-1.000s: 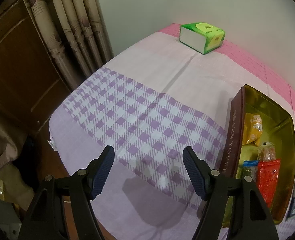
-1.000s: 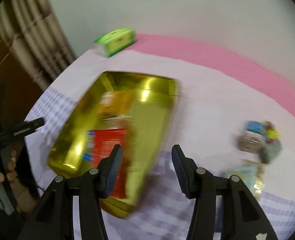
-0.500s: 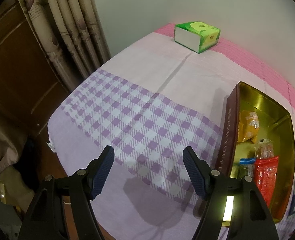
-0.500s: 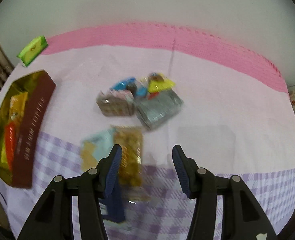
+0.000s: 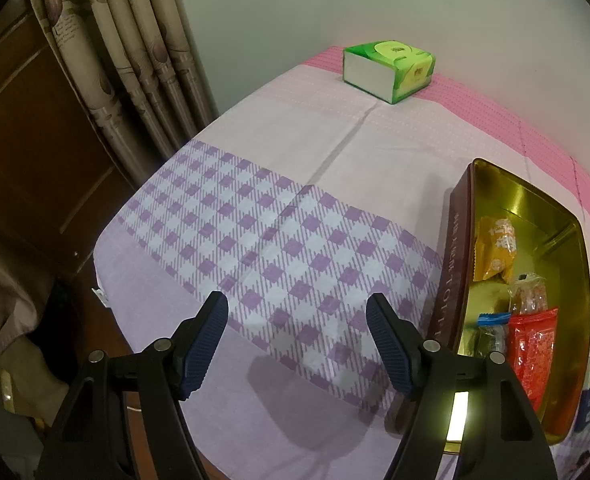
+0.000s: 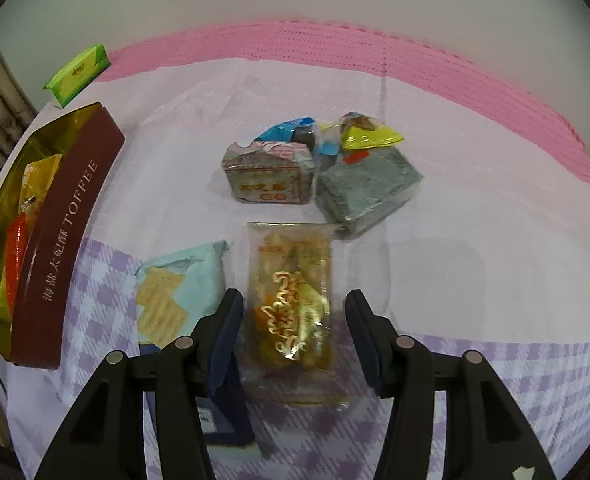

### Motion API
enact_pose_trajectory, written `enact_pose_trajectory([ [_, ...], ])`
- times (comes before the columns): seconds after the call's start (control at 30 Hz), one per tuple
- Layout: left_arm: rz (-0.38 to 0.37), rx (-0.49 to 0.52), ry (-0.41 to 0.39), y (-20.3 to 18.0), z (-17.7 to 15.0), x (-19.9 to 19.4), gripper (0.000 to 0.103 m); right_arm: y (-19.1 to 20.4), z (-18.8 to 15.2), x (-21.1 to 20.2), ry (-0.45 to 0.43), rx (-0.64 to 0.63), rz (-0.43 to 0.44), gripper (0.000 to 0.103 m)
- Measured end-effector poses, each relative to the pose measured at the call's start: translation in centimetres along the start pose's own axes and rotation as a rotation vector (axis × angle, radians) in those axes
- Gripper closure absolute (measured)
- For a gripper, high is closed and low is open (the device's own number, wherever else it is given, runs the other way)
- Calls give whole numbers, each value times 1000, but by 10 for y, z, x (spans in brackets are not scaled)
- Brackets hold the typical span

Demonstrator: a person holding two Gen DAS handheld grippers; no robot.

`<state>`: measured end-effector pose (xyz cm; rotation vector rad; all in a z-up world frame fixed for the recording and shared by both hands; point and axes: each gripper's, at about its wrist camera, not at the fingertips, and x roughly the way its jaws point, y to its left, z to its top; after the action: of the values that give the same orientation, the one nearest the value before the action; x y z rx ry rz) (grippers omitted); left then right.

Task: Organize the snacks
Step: 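Move the right gripper to the clear gold-printed snack bag and grasp it, then grasp the blue soda cracker packet with the left gripper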

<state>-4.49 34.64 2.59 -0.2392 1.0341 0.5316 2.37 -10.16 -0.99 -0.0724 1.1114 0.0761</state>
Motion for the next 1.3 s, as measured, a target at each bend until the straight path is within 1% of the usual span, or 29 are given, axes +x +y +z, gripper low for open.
enact_pose_trajectory([
  [0.1, -1, 2, -2, 0, 0, 0, 31, 4, 1, 5, -4, -12, -19, 54],
  [0.2, 8, 16, -17, -4, 0, -4, 31, 3, 0, 3, -17, -21, -13, 60],
  [0.27, 11, 29, -26, -9, 0, -6, 31, 0, -2, 1, -25, -26, -7, 66],
  [0.43, -16, 65, -49, -28, -1, -17, 31, -7, -8, -3, -43, -34, 2, 68],
  [0.57, -39, 127, -96, -53, -4, -39, 31, -17, -15, -6, -52, -22, -7, 68],
  [0.67, -100, 167, -101, -75, -7, -54, 31, -33, -19, -8, -58, 16, -4, 68],
  [0.8, -199, 240, -76, -114, -14, -68, 31, -58, -26, -11, -60, 68, -17, 68],
  [0.97, -316, 389, -39, -183, -31, -82, 31, -84, -36, -16, -63, 116, -42, 68],
  [1.0, -345, 416, -21, -197, -35, -83, 31, -90, -39, -18, -65, 126, -46, 68],
  [1.1, -411, 451, 49, -229, -44, -80, 31, -103, -48, -21, -65, 147, -57, 68],
  [1.23, -426, 491, 107, -262, -56, -75, 31, -113, -60, -26, -58, 142, -76, 68],
  [1.3, -428, 494, 132, -275, -61, -71, 31, -117, -63, -28, -51, 143, -80, 68],
])
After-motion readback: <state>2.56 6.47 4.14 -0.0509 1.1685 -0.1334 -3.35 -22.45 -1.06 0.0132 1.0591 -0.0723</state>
